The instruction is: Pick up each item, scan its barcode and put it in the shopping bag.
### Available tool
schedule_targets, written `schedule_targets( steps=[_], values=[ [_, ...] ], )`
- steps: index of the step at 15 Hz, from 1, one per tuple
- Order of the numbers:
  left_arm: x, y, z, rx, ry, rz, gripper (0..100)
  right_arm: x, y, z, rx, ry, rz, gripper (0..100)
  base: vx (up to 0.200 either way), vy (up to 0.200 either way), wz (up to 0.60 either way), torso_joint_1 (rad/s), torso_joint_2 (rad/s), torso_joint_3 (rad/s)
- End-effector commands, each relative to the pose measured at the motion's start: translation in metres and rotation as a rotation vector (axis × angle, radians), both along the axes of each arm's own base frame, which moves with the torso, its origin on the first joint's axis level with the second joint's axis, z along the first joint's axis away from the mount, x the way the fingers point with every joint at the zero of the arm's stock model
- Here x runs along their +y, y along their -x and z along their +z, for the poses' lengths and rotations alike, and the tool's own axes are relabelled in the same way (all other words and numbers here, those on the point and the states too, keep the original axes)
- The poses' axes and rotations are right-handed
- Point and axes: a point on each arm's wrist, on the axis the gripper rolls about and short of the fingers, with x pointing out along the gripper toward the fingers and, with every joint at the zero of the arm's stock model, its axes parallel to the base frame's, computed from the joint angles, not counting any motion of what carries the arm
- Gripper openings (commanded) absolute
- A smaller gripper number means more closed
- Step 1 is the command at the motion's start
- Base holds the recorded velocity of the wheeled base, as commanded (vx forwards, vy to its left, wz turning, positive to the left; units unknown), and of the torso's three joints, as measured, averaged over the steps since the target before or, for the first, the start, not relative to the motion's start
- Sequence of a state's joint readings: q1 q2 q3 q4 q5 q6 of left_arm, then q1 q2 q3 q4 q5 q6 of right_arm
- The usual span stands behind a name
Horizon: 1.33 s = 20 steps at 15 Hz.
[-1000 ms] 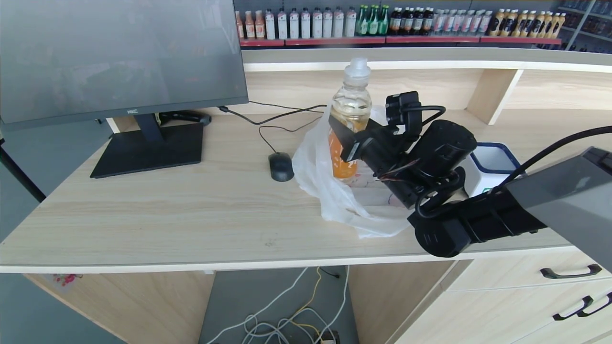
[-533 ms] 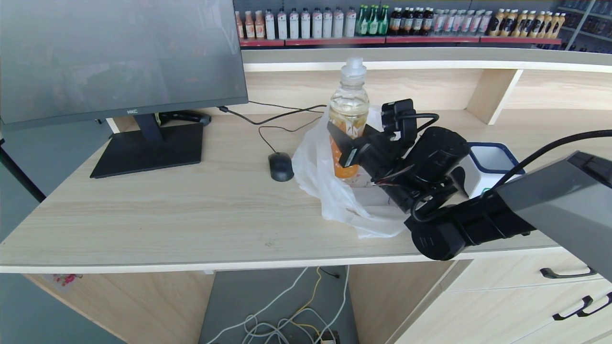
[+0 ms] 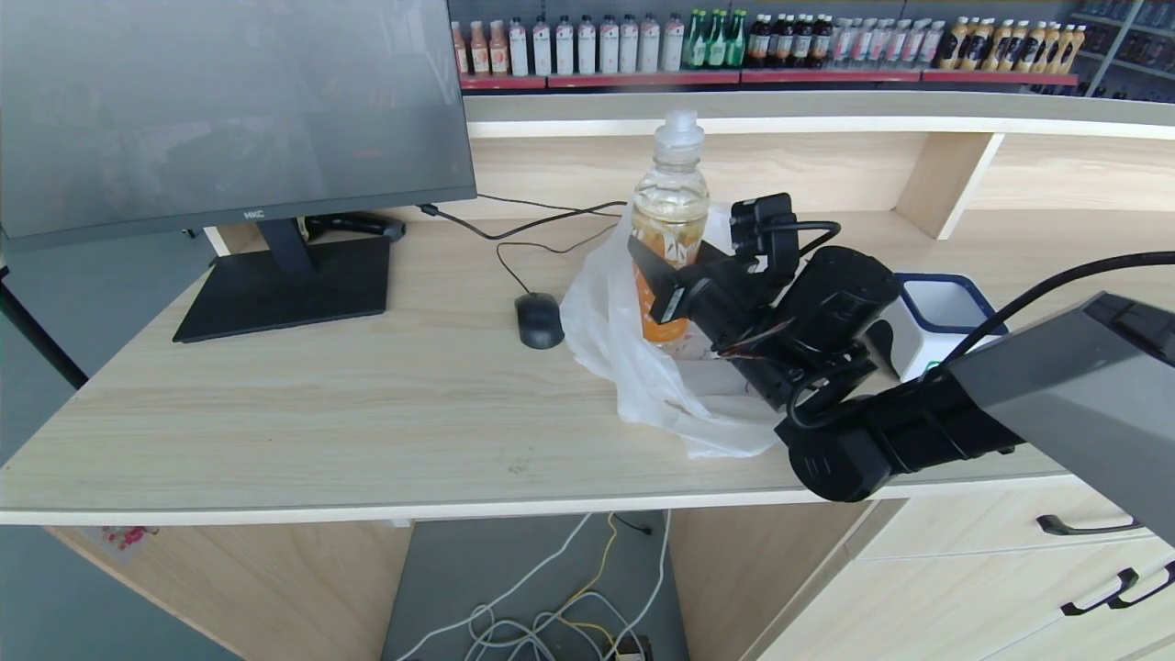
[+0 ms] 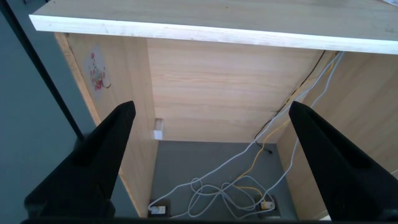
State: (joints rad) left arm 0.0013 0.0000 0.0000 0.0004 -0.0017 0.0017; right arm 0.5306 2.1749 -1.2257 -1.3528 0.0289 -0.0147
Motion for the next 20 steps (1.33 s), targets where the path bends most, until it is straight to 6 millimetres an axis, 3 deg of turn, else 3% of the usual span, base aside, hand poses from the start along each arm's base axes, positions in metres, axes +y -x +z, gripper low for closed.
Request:
schedule_targets(
  steps=[1, 6, 7, 12, 17, 20],
  values=[
    [0.0, 0.0, 0.0, 0.001, 0.0, 0.0, 100, 0.0, 0.0, -0.001, 0.003, 0.001, 0.001, 0, 0.0, 0.0, 0.0, 0.0, 0.0, 0.0],
    [0.0, 0.0, 0.0, 0.0, 0.0, 0.0, 100, -0.001, 0.002, -0.011, 0.037, 0.019, 0.001, 0, 0.0, 0.0, 0.0, 0.0, 0.0, 0.0],
    [0.0, 0.0, 0.0, 0.0, 0.0, 0.0, 100, -0.001, 0.002, -0.011, 0.038, 0.02, 0.001, 100, 0.0, 0.0, 0.0, 0.0, 0.0, 0.0],
    [0.0, 0.0, 0.0, 0.0, 0.0, 0.0, 100, -0.004, 0.006, -0.002, 0.009, 0.007, 0.012, 100, 0.0, 0.0, 0.0, 0.0, 0.0, 0.0],
    [0.0, 0.0, 0.0, 0.001, 0.0, 0.0, 100, -0.015, 0.026, 0.016, -0.011, 0.004, 0.026, 100, 0.0, 0.0, 0.0, 0.0, 0.0, 0.0],
    [0.0, 0.0, 0.0, 0.0, 0.0, 0.0, 100, -0.032, 0.055, 0.031, -0.019, 0.0, 0.028, 100, 0.0, 0.0, 0.0, 0.0, 0.0, 0.0]
  ],
)
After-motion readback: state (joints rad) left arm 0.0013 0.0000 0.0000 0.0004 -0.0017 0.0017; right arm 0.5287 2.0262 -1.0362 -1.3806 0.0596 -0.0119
